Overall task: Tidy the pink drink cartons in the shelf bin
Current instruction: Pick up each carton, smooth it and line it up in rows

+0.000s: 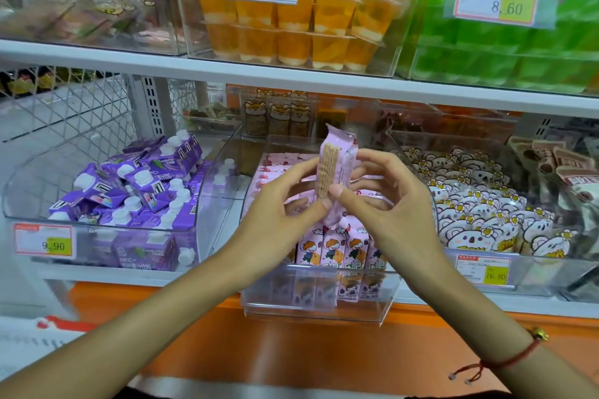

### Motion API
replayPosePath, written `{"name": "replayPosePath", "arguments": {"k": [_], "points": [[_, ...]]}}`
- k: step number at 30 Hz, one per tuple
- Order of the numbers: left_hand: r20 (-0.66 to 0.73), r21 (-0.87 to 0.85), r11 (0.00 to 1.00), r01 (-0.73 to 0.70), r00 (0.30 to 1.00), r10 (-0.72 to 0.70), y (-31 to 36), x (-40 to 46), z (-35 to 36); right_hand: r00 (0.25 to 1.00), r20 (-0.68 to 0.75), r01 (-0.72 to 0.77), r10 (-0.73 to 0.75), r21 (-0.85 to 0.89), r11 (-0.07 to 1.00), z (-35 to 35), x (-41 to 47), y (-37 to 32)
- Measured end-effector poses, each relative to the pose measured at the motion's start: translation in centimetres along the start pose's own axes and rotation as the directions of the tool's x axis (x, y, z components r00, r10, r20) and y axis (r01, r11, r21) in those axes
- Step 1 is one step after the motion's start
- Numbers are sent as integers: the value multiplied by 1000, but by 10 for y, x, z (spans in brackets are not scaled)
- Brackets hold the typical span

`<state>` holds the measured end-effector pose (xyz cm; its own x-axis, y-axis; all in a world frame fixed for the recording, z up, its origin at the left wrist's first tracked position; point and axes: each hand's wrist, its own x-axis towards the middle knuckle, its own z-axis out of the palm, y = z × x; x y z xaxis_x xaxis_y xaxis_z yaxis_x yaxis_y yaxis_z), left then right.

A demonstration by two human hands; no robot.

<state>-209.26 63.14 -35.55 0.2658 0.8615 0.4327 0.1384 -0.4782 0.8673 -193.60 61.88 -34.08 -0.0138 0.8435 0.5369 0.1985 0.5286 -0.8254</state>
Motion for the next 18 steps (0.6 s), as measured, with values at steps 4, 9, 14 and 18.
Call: {"name": "replayPosePath", "arguments": {"k": [4,9,14,18], "points": [[-175,92,995,-30,984,46,1,-3,8,997,-73,-16,16,-1,1000,3,1,-4],[-62,-105,991,83,994,-90,2,3,3,984,21,-180,179,129,975,-5,8,1],[103,-197,962,188,980,-170,4,2,5,976,114,-197,183,133,971,-7,6,2],[33,-156,982,102,995,-98,7,1,8,998,34,-51,49,74,996,-5,6,-1]]}}
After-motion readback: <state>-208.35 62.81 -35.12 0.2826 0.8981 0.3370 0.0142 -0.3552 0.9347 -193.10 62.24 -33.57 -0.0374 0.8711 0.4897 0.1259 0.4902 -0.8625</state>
